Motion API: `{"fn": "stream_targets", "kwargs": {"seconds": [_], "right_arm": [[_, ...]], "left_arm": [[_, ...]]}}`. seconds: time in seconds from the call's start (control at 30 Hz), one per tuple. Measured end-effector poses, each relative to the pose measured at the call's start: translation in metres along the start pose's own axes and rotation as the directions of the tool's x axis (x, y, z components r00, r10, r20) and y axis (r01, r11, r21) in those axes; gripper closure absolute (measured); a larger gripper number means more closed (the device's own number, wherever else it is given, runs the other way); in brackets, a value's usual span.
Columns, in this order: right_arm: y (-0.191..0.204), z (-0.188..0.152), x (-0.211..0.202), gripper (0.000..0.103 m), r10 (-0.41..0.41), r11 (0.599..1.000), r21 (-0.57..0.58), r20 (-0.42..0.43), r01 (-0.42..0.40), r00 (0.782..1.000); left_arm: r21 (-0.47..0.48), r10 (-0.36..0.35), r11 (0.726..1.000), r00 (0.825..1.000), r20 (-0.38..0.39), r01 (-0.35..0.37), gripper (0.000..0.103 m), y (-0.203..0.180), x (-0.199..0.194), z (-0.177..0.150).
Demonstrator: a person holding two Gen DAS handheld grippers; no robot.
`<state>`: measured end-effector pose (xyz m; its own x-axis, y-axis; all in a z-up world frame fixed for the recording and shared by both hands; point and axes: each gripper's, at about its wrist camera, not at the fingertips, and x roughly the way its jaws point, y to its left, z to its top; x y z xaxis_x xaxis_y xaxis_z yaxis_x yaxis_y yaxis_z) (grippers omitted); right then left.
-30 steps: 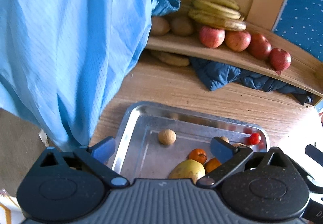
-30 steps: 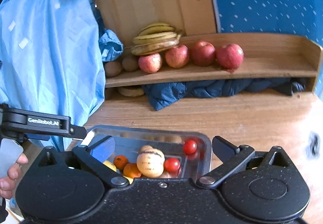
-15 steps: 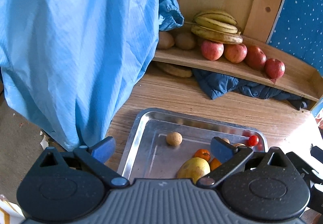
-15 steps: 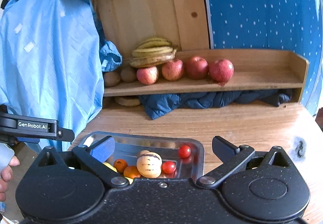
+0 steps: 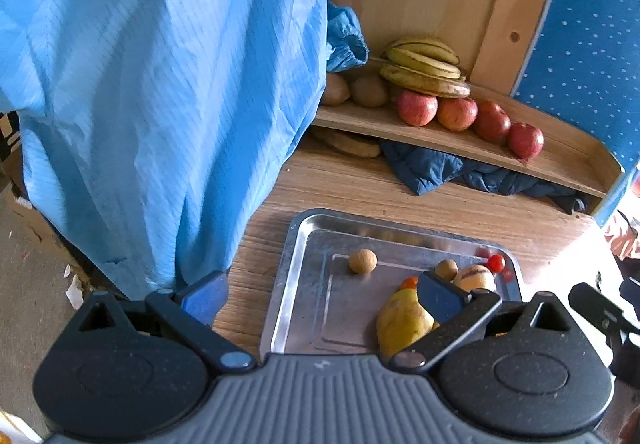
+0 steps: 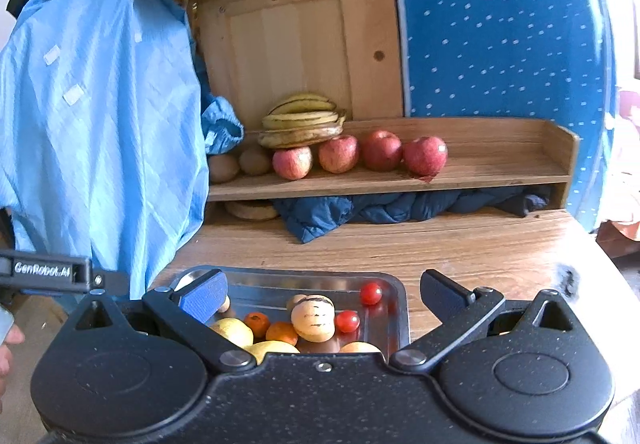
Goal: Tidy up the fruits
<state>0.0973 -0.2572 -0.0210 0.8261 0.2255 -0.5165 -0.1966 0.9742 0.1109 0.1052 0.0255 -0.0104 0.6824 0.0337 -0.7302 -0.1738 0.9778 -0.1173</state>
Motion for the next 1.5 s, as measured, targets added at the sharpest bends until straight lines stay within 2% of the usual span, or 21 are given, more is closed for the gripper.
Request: {"fn": "stream_targets", "kwargs": {"seconds": [0.37, 0.63, 0.93, 1.17, 1.5], "right_arm": [[0.035, -0.017, -0.053, 0.001, -0.068, 0.998, 0.012, 0.068, 0.068, 0.995], [0.058, -0.028, -0.074, 0.001, -0.077, 0.997, 0.010, 0.111, 0.077, 0.991], [0.070, -0.030, -0.076, 0.001, -0.083, 0.997, 0.017, 0.125, 0.081, 0.989], [0.074, -0.038, -0.075, 0.001, -0.093, 0.996, 0.013, 0.097, 0.092, 0.991], [0.068, -0.043, -0.082, 0.001, -0.131, 0.991, 0.040, 0.108, 0.127, 0.985]], "left_arm": [[0.036, -0.064, 0.997, 0.997, 0.048, 0.063, 0.001, 0.017, -0.042, -0.019], [0.058, -0.100, 0.994, 0.992, 0.073, 0.096, 0.001, 0.027, -0.060, -0.028], [0.073, -0.101, 0.993, 0.991, 0.089, 0.095, 0.001, 0.040, -0.069, -0.031], [0.050, -0.101, 0.994, 0.993, 0.060, 0.098, 0.001, 0.047, -0.065, -0.037], [0.066, -0.128, 0.990, 0.991, 0.037, 0.126, 0.001, 0.041, -0.060, -0.042]]}}
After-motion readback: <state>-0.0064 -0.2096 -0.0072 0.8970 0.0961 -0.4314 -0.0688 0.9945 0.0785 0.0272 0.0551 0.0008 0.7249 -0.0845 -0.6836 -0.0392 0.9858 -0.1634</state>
